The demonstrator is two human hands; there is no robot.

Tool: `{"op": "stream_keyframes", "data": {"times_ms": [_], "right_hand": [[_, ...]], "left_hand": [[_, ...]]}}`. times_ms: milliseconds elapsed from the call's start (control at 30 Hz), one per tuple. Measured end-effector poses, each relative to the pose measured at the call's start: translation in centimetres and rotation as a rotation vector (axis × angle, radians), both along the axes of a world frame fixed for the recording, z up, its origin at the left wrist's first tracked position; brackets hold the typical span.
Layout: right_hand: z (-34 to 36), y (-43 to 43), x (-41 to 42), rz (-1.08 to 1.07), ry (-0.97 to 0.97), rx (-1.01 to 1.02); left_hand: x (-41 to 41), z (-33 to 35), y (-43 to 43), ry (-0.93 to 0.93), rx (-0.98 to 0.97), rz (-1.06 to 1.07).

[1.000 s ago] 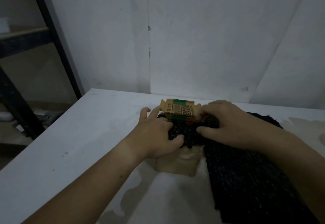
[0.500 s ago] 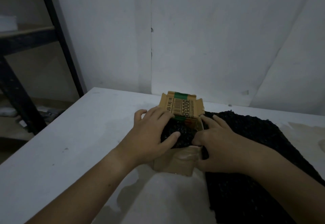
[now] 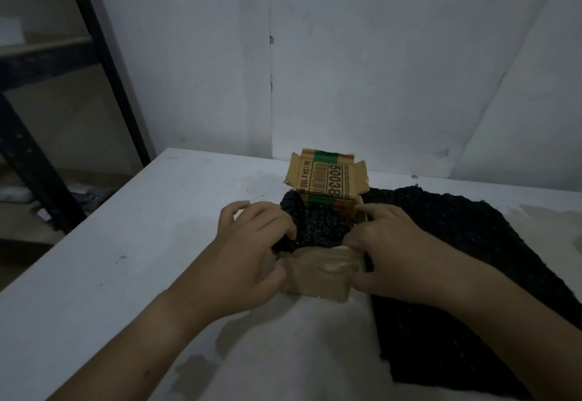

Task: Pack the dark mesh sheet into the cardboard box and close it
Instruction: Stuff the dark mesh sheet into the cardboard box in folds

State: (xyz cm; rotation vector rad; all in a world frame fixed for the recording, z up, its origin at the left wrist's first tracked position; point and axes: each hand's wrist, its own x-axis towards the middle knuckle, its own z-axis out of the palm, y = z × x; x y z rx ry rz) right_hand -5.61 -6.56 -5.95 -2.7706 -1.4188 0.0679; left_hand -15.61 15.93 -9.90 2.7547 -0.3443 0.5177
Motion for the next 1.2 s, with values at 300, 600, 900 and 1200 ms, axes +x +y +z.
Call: {"op": "stream_keyframes", "data": {"times_ms": [300, 600, 900, 1200], "right_hand": [[-0.4, 1.0, -0.5, 0.012, 0.05, 0.265], [-2.0, 1.9, -0.7, -0.048, -0.034, 0.066], [-1.5, 0.3, -0.1, 0.026, 0.022, 0.25], [-0.3, 0.2, 2.0, -0.118, -0.021, 0.374]], "left_hand": [[2.2, 0.6, -0.7, 0.103, 0.212, 0.026], [3.2, 1.5, 0.2, 0.105, -0.125, 0.122], [6.7, 3.6, -0.9, 0.436, 0.16, 0.183], [9.4, 7.9, -1.7, 0.713, 0.252, 0.173]]}}
